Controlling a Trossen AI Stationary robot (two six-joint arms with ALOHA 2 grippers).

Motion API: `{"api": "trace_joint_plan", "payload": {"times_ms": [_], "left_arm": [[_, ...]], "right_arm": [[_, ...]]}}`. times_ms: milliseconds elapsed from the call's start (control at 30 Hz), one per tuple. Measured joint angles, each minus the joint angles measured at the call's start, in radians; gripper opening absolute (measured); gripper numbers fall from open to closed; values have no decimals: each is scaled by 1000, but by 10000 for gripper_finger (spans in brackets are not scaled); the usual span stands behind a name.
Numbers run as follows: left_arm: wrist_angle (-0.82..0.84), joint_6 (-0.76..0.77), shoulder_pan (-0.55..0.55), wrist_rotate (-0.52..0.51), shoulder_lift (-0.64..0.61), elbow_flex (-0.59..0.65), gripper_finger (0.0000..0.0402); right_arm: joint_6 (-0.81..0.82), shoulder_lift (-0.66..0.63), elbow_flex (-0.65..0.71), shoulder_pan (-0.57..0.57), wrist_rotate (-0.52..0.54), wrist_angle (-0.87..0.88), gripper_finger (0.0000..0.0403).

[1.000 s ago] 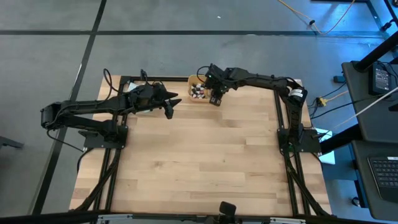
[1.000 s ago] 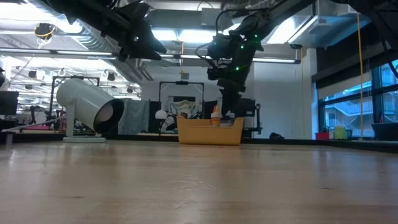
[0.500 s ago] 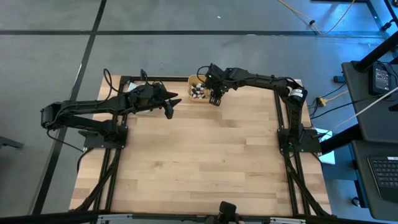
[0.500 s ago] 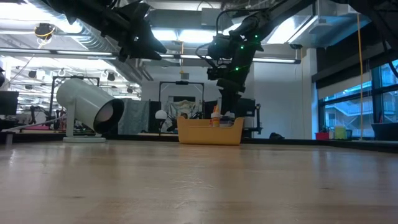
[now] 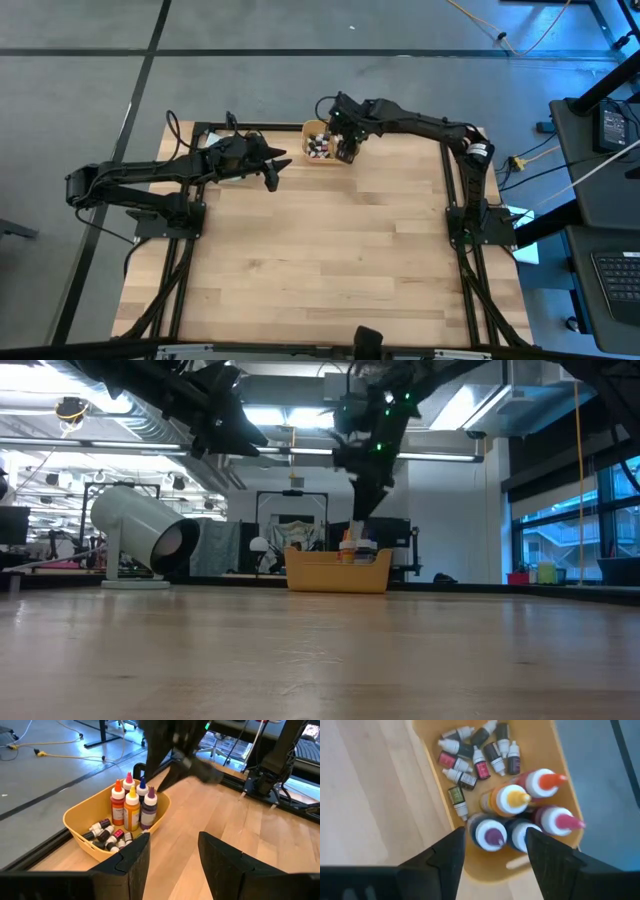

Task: Pick & Place food coloring
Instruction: Return to Home Position

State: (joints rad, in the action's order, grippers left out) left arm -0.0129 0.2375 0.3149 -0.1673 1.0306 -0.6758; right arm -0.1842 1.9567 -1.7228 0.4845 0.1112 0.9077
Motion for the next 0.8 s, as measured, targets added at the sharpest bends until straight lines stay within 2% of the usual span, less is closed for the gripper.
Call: {"api": "trace_joint_plan", "payload": {"times_ms": [167,267,400,567,800], "left_arm": [[-2,34,0,1,0,0,163],[8,45,0,32,-6,0,160],[91,29,0,27,-93,2,160],[201,-27,2,27,-286,7,164],[95,-14,1,58,-547,218,161]], "right_arm": [[85,-106,0,-46,-1,21,209],[105,-217,78,-96,0,-31,209],[148,-421,282,-154,1,-175,209],[188,-720,612,-211,2,-390,209],[215,-1069,962,-233,2,-590,209]]}}
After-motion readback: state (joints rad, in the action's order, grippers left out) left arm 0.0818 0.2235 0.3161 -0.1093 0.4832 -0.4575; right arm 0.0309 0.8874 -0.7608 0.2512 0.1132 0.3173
